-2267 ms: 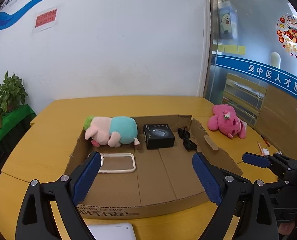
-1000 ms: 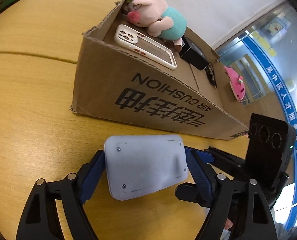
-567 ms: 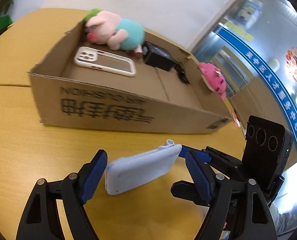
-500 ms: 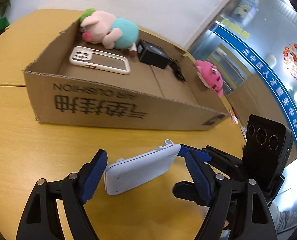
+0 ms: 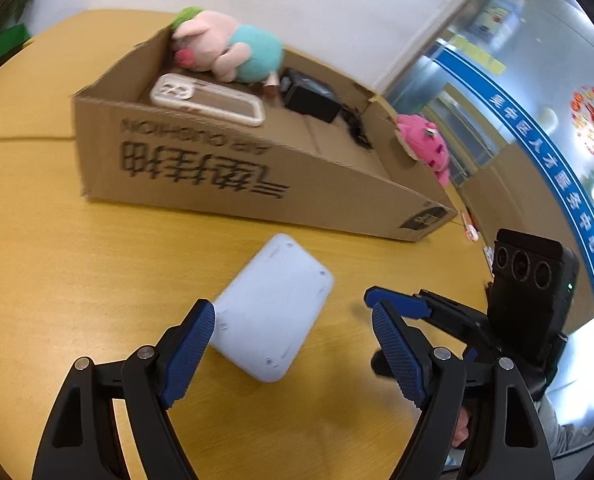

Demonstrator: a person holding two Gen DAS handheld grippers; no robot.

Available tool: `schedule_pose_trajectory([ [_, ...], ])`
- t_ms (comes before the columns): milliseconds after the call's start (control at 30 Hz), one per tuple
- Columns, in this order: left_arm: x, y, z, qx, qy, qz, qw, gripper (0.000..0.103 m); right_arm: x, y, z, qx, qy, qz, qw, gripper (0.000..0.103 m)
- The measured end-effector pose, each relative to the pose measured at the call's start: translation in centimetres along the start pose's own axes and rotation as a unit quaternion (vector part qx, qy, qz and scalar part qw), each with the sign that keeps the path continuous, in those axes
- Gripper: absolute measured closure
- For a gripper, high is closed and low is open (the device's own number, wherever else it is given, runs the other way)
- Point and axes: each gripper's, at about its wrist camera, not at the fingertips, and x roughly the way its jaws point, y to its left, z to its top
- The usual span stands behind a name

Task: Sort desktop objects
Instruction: 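Push the white power bank with the left gripper and close on it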

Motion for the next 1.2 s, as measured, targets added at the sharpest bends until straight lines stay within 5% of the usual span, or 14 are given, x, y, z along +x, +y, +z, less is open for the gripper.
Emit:
schedule_pose_trajectory([
  [100,0.1,1.4,-0.1,-0.03,0.032,0.026,0.9987,0.019,1.2,-0.6,1.8,-0.011,0.021,0.008,1.0,0.019],
  [267,1.2,3.3,-1.5,-0.11,0.092,-0.018,0.9894,0.019,4.2,-2.7,5.7,0.008,0.06,0.05,0.997,0.017],
  [567,2.3,4.0,-1.0,-0.172,0.071,-0.062,0.9806,0.02,6.4,-4.9,6.4,0.054,0.092,0.109,0.988,0.017],
  [800,2.7,4.1,-0.3,-0.167,0.079,-0.055,0.9813,0.02,5.1,-5.8,6.3,0.061,0.071,0.065,0.993,0.016],
  [967,2.9,4.3,0.0,-0.173,0.077,-0.05,0.9807,0.02,6.1,-6.3,6.3,0.051,0.102,0.033,0.993,0.016],
  [1100,3.4,3.8,0.4,-0.158,0.084,-0.042,0.983,0.038,7.0,-6.0,5.8,0.065,0.116,0.078,0.988,0.015],
  [1200,3.6,3.4,0.5,-0.147,0.089,-0.044,0.9841,0.053,6.8,-4.9,5.4,0.041,0.114,0.073,0.99,0.015],
])
